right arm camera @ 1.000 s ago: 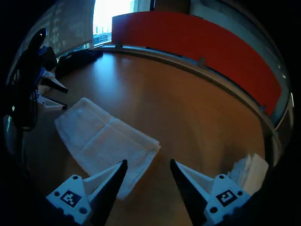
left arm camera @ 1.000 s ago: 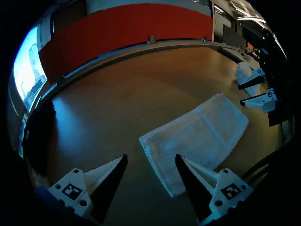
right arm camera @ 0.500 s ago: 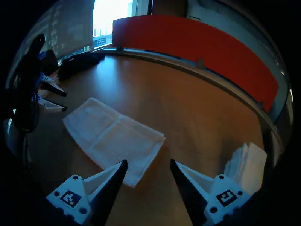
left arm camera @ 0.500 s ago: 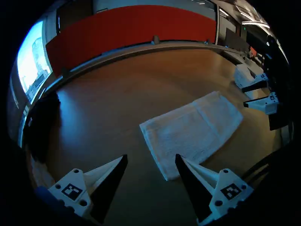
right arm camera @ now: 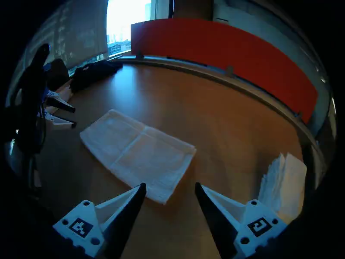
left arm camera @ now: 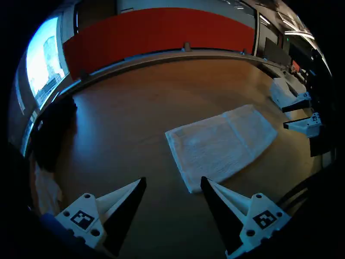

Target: Fold towel

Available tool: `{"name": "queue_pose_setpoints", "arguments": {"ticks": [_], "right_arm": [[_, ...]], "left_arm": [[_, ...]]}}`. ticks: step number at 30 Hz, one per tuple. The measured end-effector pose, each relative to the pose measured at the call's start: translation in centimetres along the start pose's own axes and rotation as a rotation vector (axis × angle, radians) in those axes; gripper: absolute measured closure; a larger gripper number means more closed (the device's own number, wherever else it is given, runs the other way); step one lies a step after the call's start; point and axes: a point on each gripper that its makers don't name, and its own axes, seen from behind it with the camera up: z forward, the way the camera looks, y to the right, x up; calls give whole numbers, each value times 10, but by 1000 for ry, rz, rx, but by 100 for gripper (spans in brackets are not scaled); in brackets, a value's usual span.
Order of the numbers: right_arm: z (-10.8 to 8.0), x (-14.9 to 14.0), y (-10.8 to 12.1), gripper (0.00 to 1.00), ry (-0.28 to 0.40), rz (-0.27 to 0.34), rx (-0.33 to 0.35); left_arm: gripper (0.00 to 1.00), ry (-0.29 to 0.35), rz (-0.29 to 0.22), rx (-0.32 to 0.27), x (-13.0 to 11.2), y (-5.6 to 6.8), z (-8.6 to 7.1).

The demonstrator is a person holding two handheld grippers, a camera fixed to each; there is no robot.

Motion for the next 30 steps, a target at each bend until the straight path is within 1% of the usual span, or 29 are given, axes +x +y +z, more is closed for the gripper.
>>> {"name": "queue_pose_setpoints", "arguments": {"ticks": [8, 18, 24, 30], "right_arm": [[2, 2, -2, 13, 2, -23, 30], [6, 2, -6, 13, -8, -75, 63], [9, 2, -7, 13, -15, -93, 79], [13, 2, -7, 13, -17, -110, 87]], "left_arm": [[7, 11, -40, 25, -8, -7, -12], [7, 19, -105, 64, -26, -16, -32], [7, 27, -132, 80, -34, -18, -45], [6, 23, -160, 82, -44, -19, -50]]}}
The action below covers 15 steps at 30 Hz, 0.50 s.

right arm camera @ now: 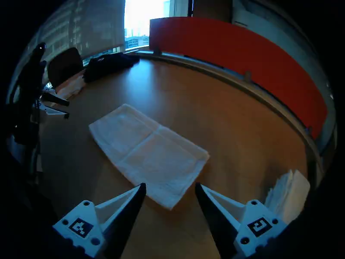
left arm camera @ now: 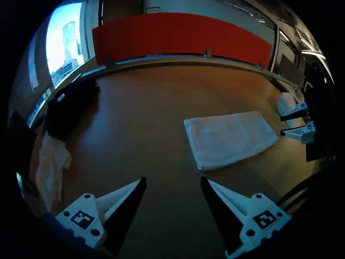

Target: Fold towel

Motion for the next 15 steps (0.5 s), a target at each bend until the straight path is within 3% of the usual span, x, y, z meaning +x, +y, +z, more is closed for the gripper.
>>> {"name": "queue_pose_setpoints", "arguments": {"ticks": [15], "right_arm": [[9, -24, 4, 13, -46, -28, 15]], "left_arm": [[6, -4, -28, 22, -13, -9, -17]]}}
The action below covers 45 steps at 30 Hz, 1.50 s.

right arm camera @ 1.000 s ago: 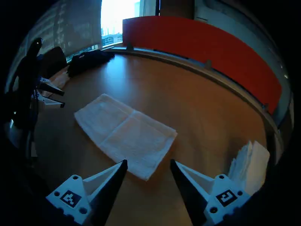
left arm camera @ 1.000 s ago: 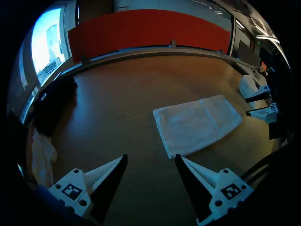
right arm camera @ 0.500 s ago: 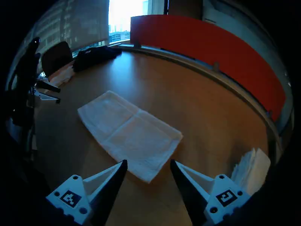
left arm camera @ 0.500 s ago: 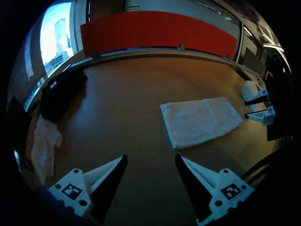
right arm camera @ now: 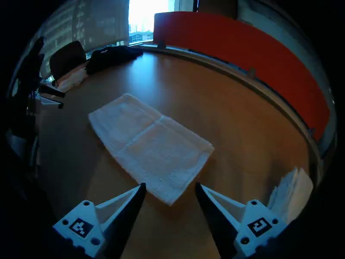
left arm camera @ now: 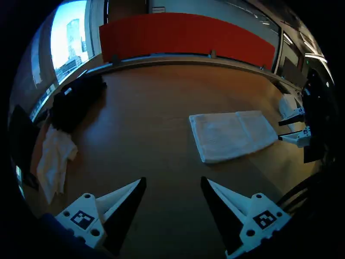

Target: Fold towel

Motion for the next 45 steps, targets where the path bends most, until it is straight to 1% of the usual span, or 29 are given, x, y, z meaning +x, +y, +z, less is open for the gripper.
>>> {"name": "queue_pose_setpoints", "arguments": {"ticks": [6, 8, 12, 18, 24, 30, 34, 36, 41, 45], "right_arm": [[5, -13, 1, 18, -24, -5, 19], [6, -17, 1, 21, -34, -8, 26], [7, -27, 2, 32, -66, -22, 36], [9, -28, -2, 49, -77, -25, 68], [12, -28, -2, 57, -84, -33, 80], [14, -36, -1, 78, -117, -50, 91], [14, -34, -1, 90, -110, -55, 90], [13, -33, -1, 94, -107, -55, 89], [11, -28, 0, 96, -96, -59, 79], [7, -17, 1, 96, -73, -60, 70]], "left_arm": [[6, -1, 2, 13, -4, -5, -7], [6, -1, -3, 16, -5, -7, -8], [6, -4, -12, 18, -8, -8, -10], [6, -8, -11, 20, -12, -8, -12], [6, -9, -12, 21, -12, -8, -12], [6, -6, -9, 22, -12, -8, -12], [6, -6, -7, 21, -12, -7, -12], [6, -6, -6, 19, -12, -7, -12], [7, -5, -5, 19, -12, -5, -12], [7, -2, -6, 17, -11, -5, -13]]}}
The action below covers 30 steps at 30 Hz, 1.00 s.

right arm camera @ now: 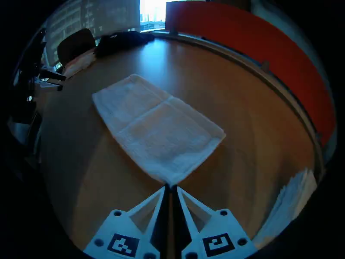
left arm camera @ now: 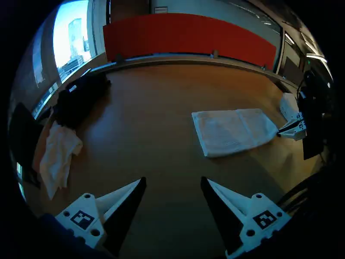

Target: Fold towel

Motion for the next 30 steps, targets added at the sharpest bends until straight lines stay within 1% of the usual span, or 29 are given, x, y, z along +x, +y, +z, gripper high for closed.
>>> {"name": "queue_pose_setpoints", "arguments": {"ticks": [8, 15, 24, 30], "right_arm": [[-19, 37, 4, 96, 76, -15, -28], [-41, 71, 10, 96, 135, -39, -55], [-64, 94, 13, 96, 163, -95, -72], [-70, 107, 11, 96, 183, -114, -73]], "left_arm": [[6, 11, -1, -2, 6, 1, -1], [7, 21, -3, -3, 11, 3, 0], [7, 30, -2, 0, 16, 4, -1], [6, 34, -8, 5, 17, 3, -2]]}}
